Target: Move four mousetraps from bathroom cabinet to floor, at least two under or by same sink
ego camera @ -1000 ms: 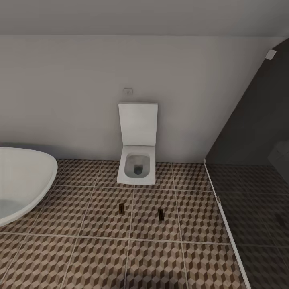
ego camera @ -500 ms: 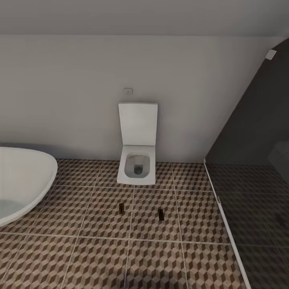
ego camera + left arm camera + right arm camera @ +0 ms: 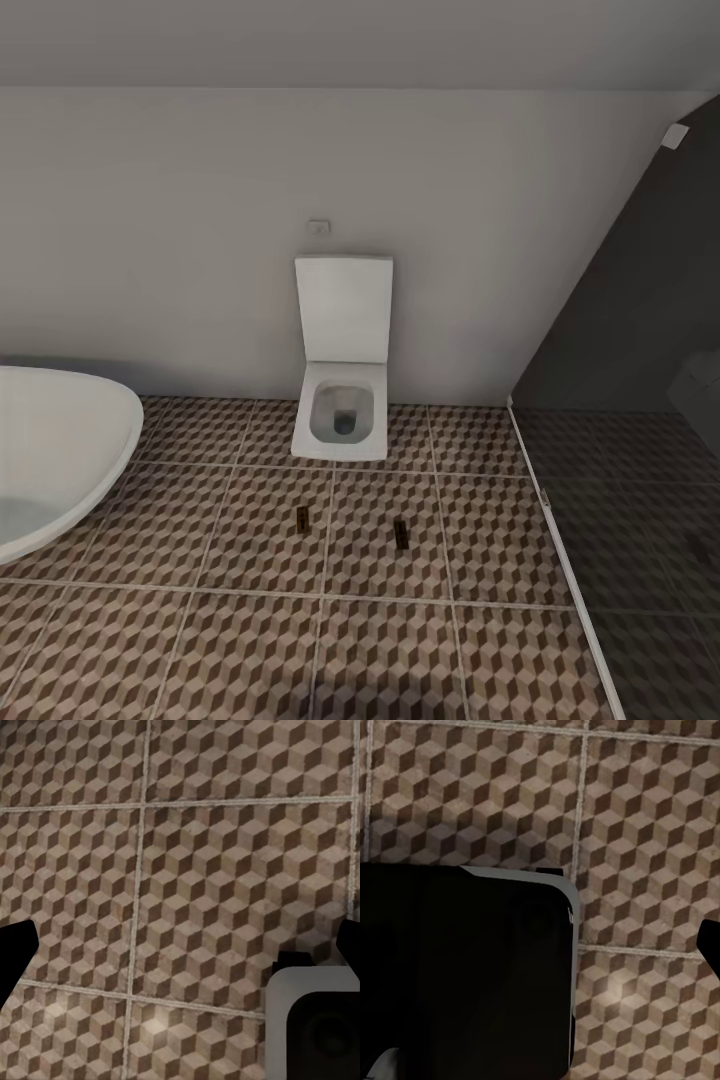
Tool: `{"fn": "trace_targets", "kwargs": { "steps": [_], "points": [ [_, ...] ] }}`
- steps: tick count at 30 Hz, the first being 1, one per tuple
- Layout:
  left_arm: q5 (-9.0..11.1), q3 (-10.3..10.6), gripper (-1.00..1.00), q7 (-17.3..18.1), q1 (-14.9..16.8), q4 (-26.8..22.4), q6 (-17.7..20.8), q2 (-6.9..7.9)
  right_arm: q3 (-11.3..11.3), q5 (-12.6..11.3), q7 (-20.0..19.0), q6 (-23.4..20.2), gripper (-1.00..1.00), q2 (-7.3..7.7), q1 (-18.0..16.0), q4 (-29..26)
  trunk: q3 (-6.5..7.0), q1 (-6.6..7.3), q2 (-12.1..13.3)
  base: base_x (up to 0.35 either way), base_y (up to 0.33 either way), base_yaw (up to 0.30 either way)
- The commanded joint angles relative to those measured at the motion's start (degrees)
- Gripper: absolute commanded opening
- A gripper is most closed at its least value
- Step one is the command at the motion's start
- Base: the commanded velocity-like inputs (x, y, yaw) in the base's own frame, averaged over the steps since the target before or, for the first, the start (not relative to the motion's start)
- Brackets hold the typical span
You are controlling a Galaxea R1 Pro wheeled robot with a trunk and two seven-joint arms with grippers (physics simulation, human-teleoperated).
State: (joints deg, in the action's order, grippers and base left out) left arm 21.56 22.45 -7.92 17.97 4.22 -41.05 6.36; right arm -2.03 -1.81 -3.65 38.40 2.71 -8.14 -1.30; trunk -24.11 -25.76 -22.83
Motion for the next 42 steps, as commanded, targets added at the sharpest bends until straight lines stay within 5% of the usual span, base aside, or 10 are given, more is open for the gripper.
{"fn": "trace_targets", "kwargs": {
  "steps": [1, 42],
  "points": [
    [0.15, 0.49, 1.00, -0.25, 0.06, 0.18, -0.25, -0.03, -0.16, -0.22, -0.22, 0.19, 1.00, 0.02, -0.03, 0.06, -0.08, -0.03, -0.09, 0.000, 0.000, 0.000],
    [0.15, 0.49, 1.00, -0.25, 0.05, 0.18, -0.25, -0.03, -0.14, -0.22, -0.22, 0.19, 1.00, 0.02, -0.03, 0.06, -0.08, -0.03, -0.09, 0.000, 0.000, 0.000]
  ]
}}
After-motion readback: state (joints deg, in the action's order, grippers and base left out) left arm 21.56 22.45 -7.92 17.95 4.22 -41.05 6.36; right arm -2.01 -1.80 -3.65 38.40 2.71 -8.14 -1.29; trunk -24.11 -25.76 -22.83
